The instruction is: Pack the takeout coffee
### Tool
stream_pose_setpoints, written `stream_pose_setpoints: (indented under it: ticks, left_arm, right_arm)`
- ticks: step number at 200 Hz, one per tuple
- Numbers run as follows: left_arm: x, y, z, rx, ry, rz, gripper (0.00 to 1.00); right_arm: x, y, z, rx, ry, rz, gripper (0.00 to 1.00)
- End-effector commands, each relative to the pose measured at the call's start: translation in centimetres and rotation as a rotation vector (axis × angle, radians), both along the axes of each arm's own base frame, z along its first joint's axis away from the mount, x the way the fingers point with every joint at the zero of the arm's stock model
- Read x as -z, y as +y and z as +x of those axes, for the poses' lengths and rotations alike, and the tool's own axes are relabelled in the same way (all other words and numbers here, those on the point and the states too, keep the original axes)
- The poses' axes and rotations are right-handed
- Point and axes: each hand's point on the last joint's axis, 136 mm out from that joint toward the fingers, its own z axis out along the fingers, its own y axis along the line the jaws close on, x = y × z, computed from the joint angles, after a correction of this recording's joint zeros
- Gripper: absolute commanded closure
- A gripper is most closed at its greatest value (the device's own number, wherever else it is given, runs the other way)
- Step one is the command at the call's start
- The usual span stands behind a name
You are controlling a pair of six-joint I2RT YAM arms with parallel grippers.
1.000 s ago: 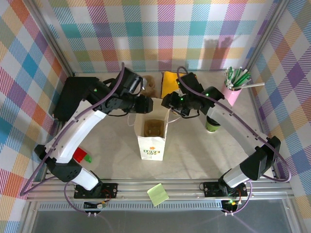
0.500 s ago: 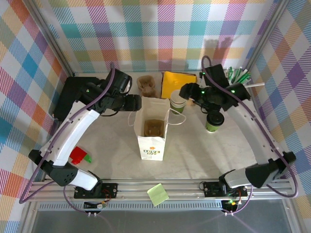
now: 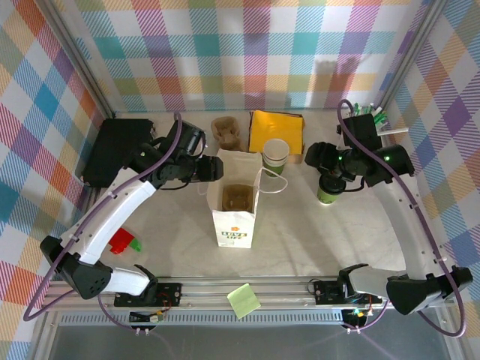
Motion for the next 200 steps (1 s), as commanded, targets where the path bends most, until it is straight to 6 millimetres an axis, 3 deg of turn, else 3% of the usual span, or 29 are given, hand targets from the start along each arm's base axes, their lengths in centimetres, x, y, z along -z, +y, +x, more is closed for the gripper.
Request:
stream_pose_setpoints:
  ticks: [1, 37, 118, 154, 200]
  left_arm:
    - [0.4, -0.7, -0.4, -0.01, 0.018, -0.033, 0.51]
    - [-1.1, -0.8, -0.2, -0.042, -0.018, -0.033, 0.6]
    - [1.2, 1.2, -1.6, -0.139, 0.034, 0.047, 0.56]
    - [1.9, 0.3, -2.1, -0.165, 0.07, 0.013, 0.6]
    - [1.9, -1.4, -1.6, -0.199, 0.085, -0.076, 0.71]
  right_arm:
    - [0.5, -0.7, -1.1, -0.051, 0.012, -0.033, 0.21]
    - [2.1, -2.6, -1.3, -0.018, 0.091, -0.091, 0.2]
    - [8.8, -5.2, -1.2, 0.03, 0.241, -0.142, 0.16]
    - [10.1, -6.8, -0.6, 0.052, 0.281, -0.192, 0.16]
    - [11.6, -7.1, 1.6, 0.039, 0.317, -0.184, 0.13]
